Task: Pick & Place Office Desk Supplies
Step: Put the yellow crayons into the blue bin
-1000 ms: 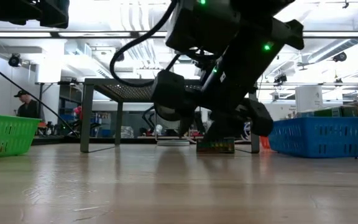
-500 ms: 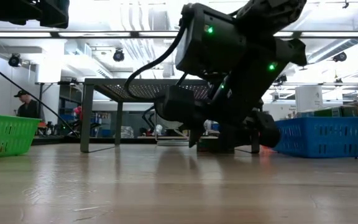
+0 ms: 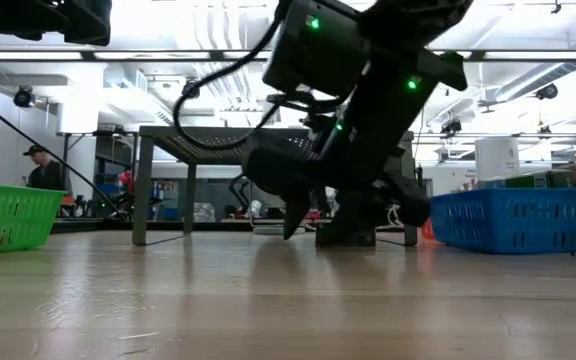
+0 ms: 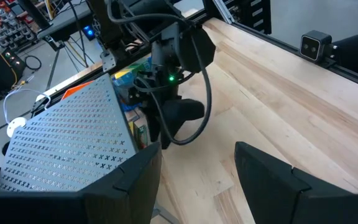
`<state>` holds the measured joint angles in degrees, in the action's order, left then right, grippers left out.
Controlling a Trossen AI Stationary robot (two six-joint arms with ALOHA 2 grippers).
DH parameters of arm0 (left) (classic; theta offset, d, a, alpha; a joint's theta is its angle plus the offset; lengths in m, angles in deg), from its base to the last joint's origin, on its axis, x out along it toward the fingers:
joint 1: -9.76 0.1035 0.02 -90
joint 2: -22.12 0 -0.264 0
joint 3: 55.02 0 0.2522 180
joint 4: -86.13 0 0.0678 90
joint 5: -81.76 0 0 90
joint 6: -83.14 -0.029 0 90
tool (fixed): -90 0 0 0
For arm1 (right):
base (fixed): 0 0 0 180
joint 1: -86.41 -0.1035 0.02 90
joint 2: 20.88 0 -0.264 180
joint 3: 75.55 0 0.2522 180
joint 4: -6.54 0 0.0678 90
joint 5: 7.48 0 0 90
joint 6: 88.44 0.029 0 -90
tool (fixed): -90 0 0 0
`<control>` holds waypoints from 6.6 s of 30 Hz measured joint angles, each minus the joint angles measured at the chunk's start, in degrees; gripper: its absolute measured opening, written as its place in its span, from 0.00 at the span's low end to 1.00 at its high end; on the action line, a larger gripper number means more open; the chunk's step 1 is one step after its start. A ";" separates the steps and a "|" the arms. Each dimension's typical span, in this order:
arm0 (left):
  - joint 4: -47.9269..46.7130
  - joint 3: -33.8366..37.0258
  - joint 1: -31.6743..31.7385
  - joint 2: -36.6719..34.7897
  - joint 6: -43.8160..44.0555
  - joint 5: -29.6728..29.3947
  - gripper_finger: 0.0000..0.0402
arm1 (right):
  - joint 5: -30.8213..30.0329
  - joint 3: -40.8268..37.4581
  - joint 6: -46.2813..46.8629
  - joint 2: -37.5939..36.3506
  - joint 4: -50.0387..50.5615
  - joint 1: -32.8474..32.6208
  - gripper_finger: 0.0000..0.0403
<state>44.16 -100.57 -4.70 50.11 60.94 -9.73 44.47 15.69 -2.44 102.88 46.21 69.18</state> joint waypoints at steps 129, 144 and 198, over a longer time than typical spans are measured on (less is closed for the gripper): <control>-0.85 -0.01 0.00 -0.02 0.00 -0.01 0.52 | 24.49 5.27 -1.75 -8.54 15.92 -13.15 0.52; -1.03 -0.02 0.00 -0.02 0.00 -0.01 0.52 | 9.19 5.38 -5.44 -16.53 14.31 -19.48 0.52; -1.72 -0.02 0.00 -0.02 0.00 0.01 0.52 | -10.57 5.97 -44.05 4.03 14.45 -30.80 0.16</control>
<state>42.44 -100.59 -4.70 50.09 60.94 -9.71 33.90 21.66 -46.48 106.91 60.66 38.38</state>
